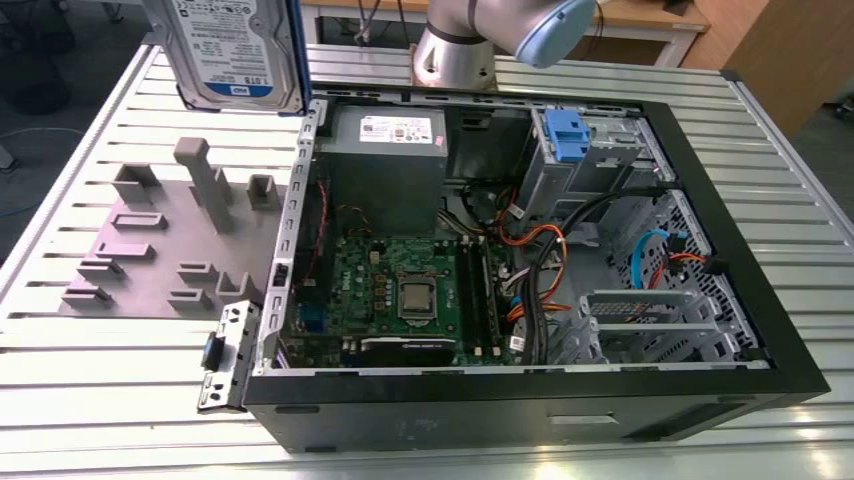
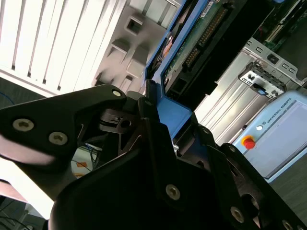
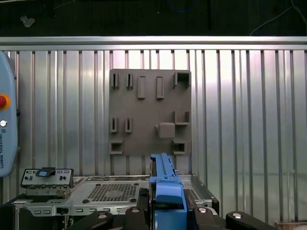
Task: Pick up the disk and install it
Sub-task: 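Pick up the disk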
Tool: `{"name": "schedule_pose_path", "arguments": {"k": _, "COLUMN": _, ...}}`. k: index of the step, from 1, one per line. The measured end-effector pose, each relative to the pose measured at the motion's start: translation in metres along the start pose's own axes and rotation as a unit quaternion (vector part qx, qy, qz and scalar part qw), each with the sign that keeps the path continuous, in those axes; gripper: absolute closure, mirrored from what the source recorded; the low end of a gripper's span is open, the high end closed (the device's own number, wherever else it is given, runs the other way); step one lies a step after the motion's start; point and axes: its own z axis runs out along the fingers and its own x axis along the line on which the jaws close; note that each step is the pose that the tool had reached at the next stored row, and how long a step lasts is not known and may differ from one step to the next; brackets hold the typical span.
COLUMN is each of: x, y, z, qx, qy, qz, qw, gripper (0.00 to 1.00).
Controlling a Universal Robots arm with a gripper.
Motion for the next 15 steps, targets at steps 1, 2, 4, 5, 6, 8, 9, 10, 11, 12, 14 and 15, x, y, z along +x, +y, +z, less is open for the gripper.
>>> {"name": "schedule_pose_path", "arguments": {"k": 1, "x": 0.0000, "y": -0.0004, "z": 0.0000, "qx": 0.0000, "qy": 0.0000, "qz": 0.000, "qw": 1.00000, "gripper": 0.64}}
{"name": "schedule_pose_path", "arguments": {"k": 2, "x": 0.0001, "y": -0.0007, "z": 0.0000, "qx": 0.0000, "qy": 0.0000, "qz": 0.000, "qw": 1.00000, "gripper": 0.64}}
{"name": "schedule_pose_path", "arguments": {"k": 4, "x": 0.0012, "y": -0.0010, "z": -0.0001, "qx": 0.0000, "qy": 0.0000, "qz": 0.000, "qw": 1.00000, "gripper": 0.64}}
{"name": "schedule_pose_path", "arguments": {"k": 5, "x": 0.0024, "y": -0.0010, "z": -0.0001, "qx": 0.0000, "qy": 0.0000, "qz": 0.000, "qw": 1.00000, "gripper": 0.64}}
{"name": "schedule_pose_path", "arguments": {"k": 6, "x": 0.0035, "y": -0.0011, "z": -0.0001, "qx": 0.0000, "qy": 0.0000, "qz": 0.000, "qw": 1.00000, "gripper": 0.64}}
{"name": "schedule_pose_path", "arguments": {"k": 8, "x": 0.0059, "y": -0.0011, "z": -0.0002, "qx": 0.0000, "qy": 0.0000, "qz": 0.000, "qw": 1.00000, "gripper": 0.64}}
{"name": "schedule_pose_path", "arguments": {"k": 9, "x": 0.0073, "y": -0.0012, "z": -0.0002, "qx": 0.0000, "qy": 0.0000, "qz": 0.000, "qw": 1.00000, "gripper": 0.64}}
{"name": "schedule_pose_path", "arguments": {"k": 10, "x": 0.0086, "y": -0.0012, "z": -0.0003, "qx": 0.0000, "qy": 0.0000, "qz": 0.000, "qw": 1.00000, "gripper": 0.64}}
{"name": "schedule_pose_path", "arguments": {"k": 11, "x": 0.0095, "y": -0.0013, "z": -0.0003, "qx": 0.0000, "qy": 0.0000, "qz": 0.000, "qw": 1.00000, "gripper": 0.64}}
{"name": "schedule_pose_path", "arguments": {"k": 12, "x": 0.0098, "y": -0.0013, "z": -0.0003, "qx": 0.0000, "qy": 0.0000, "qz": 0.000, "qw": 1.00000, "gripper": 0.64}}
{"name": "schedule_pose_path", "arguments": {"k": 14, "x": 0.0098, "y": -0.0013, "z": -0.0003, "qx": 0.0000, "qy": 0.0000, "qz": 0.000, "qw": 1.00000, "gripper": 0.64}}
{"name": "schedule_pose_path", "arguments": {"k": 15, "x": 0.0098, "y": -0.0013, "z": -0.0003, "qx": 0.0000, "qy": 0.0000, "qz": 0.000, "qw": 1.00000, "gripper": 0.64}}
